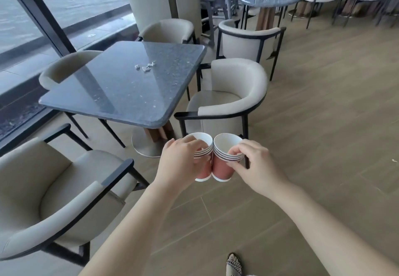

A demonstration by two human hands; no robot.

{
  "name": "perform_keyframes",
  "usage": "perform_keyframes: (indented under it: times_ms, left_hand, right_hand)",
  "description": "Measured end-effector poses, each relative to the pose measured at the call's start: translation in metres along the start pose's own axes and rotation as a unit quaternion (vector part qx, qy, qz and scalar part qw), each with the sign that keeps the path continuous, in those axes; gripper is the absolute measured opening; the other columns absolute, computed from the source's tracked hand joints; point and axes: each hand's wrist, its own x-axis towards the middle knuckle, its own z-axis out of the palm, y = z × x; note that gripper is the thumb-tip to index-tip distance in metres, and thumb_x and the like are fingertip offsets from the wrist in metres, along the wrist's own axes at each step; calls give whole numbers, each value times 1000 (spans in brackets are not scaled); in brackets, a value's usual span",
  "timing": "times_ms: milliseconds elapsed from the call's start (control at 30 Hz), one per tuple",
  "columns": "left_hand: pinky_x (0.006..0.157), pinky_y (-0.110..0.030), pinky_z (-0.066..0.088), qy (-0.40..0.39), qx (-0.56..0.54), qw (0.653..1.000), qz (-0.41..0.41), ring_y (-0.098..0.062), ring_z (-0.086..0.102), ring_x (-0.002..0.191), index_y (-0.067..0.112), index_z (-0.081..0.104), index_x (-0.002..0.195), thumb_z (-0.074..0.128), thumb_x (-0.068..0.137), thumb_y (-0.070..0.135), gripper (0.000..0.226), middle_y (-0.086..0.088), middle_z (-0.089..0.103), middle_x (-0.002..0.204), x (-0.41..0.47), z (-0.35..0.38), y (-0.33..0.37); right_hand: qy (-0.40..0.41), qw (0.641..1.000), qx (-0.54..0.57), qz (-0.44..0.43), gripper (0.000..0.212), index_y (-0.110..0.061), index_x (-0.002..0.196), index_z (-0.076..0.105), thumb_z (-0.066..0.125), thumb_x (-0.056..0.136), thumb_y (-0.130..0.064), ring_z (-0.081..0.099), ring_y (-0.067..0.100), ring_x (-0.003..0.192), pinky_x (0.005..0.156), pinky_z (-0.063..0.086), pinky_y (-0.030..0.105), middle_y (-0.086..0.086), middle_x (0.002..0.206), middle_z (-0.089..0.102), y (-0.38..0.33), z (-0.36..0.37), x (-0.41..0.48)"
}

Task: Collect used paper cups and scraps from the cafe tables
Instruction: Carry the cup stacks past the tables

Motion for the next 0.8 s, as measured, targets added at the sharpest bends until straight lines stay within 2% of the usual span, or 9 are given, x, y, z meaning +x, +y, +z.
perform_keyframes:
  times_ms: [167,267,500,700,800]
  left_hand:
    - [70,-27,37,-14,7,1000,-24,-25,59,74,25,68,93,68,73,19,21,8,66,92,41,15,-10]
    - [66,-26,35,-6,-3,1000,-28,-26,59,69,23,69,90,69,74,21,16,6,66,88,67,19,-23]
    - [71,-32,44,10,-13,999,-49,-26,61,73,19,69,87,71,71,19,16,5,67,87,139,34,-68]
    - [76,-33,40,17,-10,998,-62,-24,58,64,24,68,81,71,67,24,14,7,67,83,232,45,-136]
    - [76,-32,36,22,-6,997,-69,-21,50,60,25,63,76,72,68,24,11,9,65,79,283,42,-176]
  right_hand:
    - [-17,1000,13,-8,17,-18,79,61,73,72,-9,52,14,81,69,37,24,-15,79,54,29,5,49]
    - [-30,999,25,-12,16,-18,78,60,74,72,-11,51,14,81,68,43,31,-15,79,54,42,14,79]
    - [-55,998,22,-9,23,-32,74,51,72,74,-22,49,9,82,67,47,37,-18,80,52,69,44,163]
    - [-76,997,30,-12,26,-28,71,49,75,72,-21,48,9,83,70,44,30,-13,80,55,87,84,271]
    - [-91,996,19,-9,30,-28,70,46,75,72,-19,50,10,87,70,44,29,-11,82,56,88,106,336]
